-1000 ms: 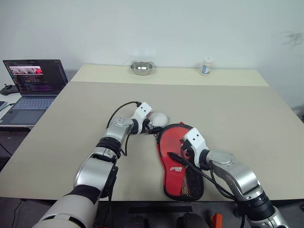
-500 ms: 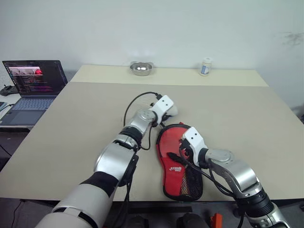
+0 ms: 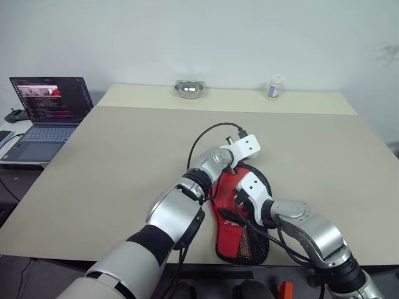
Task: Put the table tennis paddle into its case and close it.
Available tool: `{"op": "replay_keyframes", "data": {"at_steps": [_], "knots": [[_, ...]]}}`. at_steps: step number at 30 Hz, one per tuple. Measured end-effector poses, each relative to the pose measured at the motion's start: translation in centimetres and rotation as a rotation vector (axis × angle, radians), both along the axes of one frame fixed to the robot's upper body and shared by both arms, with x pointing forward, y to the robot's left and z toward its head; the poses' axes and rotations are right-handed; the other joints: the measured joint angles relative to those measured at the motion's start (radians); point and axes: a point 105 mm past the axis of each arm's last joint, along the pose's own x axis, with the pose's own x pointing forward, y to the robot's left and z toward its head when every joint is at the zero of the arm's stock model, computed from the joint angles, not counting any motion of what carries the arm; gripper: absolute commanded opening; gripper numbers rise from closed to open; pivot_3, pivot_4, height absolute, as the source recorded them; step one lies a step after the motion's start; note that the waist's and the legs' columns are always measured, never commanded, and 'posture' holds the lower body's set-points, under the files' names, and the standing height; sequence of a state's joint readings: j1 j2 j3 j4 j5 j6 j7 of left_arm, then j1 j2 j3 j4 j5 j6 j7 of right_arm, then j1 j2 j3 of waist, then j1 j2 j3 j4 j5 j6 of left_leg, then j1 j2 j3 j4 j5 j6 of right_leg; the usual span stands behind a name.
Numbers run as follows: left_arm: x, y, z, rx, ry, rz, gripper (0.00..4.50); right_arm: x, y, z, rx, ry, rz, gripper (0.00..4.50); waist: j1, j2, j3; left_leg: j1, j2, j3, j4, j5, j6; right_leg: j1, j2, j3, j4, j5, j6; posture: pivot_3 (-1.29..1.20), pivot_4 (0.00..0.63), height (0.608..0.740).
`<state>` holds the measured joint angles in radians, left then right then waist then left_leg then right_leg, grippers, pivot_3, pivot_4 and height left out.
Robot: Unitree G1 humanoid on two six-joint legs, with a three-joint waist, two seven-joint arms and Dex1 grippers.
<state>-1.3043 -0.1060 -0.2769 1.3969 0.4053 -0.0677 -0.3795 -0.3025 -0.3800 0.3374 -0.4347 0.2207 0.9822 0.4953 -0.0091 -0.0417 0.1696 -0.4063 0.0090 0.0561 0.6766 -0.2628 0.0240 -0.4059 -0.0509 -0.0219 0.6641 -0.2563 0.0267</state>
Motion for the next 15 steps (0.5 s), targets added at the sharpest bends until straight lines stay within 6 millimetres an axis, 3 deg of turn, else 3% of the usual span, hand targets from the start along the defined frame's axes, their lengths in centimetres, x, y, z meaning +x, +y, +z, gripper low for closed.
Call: {"op": "replay_keyframes", "data": {"at_steps": [4, 8, 15], "knots": [[-1.3, -3.1, 1.2, -0.016, -0.051, -0.106, 0.68, -0.6, 0.4, 0.0, -0.001, 0.007, 0.015, 4.50, 0.011, 0.000, 0.000, -0.001, -0.001, -0.001, 0.000, 0.000, 0.000, 0.000, -0.001, -0.001, -0.001, 0.000, 0.000, 0.00, 0.150, 0.740], [-1.4, -4.0, 3.1, -0.009, -0.118, -0.153, 0.68, -0.8, 0.6, 0.0, -0.001, 0.010, 0.021, 4.50, 0.010, 0.000, 0.000, -0.001, 0.000, -0.002, 0.000, 0.000, 0.000, 0.000, 0.000, -0.002, -0.001, -0.001, 0.001, 0.00, 0.150, 0.740], [-2.3, -4.9, 3.0, 0.021, -0.120, -0.247, 0.68, -0.8, 0.8, -0.1, 0.006, 0.008, 0.010, 4.50, 0.009, 0.001, 0.000, -0.001, 0.000, -0.002, 0.000, 0.000, 0.000, 0.000, 0.000, -0.002, -0.001, -0.001, 0.001, 0.00, 0.150, 0.740]]}}
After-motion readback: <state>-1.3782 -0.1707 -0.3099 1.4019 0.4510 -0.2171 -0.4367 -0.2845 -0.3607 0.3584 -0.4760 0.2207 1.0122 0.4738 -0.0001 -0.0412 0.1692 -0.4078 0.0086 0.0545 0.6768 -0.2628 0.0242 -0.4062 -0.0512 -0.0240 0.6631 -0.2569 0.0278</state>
